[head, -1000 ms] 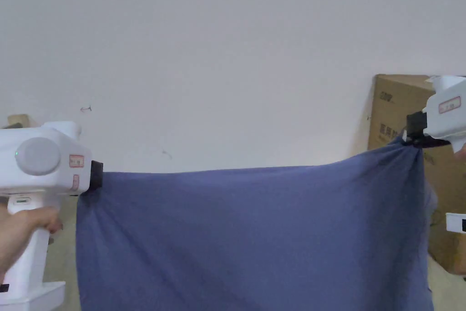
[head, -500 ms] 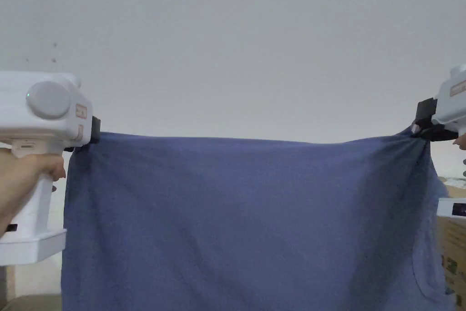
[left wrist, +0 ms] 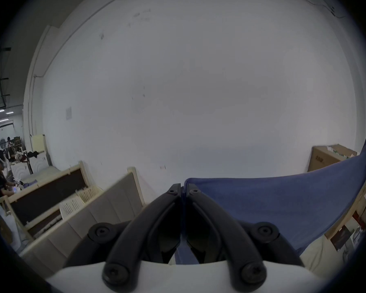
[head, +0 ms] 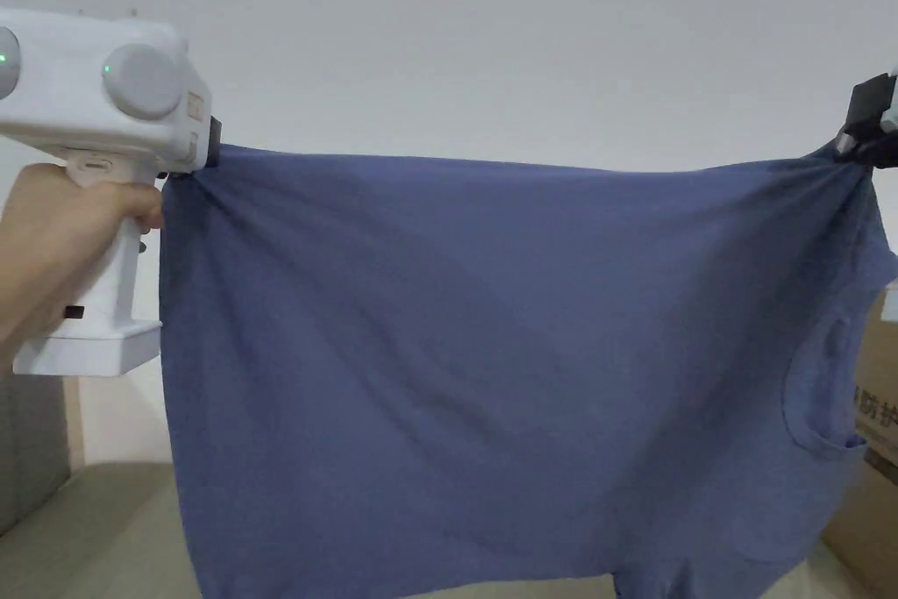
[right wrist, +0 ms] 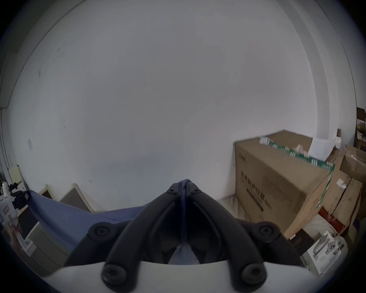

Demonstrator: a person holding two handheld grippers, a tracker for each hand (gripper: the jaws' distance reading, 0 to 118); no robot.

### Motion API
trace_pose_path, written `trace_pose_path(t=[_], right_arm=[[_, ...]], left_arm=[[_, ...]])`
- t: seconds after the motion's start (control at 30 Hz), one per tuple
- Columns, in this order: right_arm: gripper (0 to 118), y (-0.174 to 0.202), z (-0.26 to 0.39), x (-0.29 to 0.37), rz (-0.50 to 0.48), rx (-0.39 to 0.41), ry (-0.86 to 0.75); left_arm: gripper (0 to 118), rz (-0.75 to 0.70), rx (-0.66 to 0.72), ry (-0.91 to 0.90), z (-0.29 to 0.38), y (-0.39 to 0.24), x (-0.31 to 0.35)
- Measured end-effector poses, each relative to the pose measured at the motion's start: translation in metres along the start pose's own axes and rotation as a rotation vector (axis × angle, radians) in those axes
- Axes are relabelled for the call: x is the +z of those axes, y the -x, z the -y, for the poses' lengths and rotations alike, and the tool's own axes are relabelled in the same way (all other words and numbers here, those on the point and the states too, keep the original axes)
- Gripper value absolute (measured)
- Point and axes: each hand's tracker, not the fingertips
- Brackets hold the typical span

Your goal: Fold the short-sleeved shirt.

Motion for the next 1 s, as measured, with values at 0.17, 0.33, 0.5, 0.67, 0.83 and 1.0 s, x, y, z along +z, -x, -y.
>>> trace_pose_path(t=[0.17,0.33,0.5,0.67,0.83,1.0], right_arm=[[2,-0.027,0.098,-0.068,0.035,-0.025,0.177],[2,-0.055,0.243,-0.145,0.086,-0.011,0.442],[2,-0.087,0.388,-0.179,0.136,-0.057,0.696],[2,-0.101,0.469,-0.153,0.202,-0.068,0.835],[2,-0.124,0.481,-0.069,0.132,-0.068,0.769],[2,-0.125,0.5,0.053,0.047,0.046,0.704]], left_arm=[[2,0.011,-0.051,0.172,0.116,-0.021,-0.051],[2,0.01,-0.086,0.437,0.268,-0.049,-0.104],[2,0.029,-0.07,0.608,0.399,-0.058,-0.124],[2,0.015,-0.005,0.738,0.462,-0.041,-0.101],[2,0.079,0.063,0.721,0.459,-0.002,-0.043],[2,0.13,0.009,0.674,0.462,0.021,0.076]])
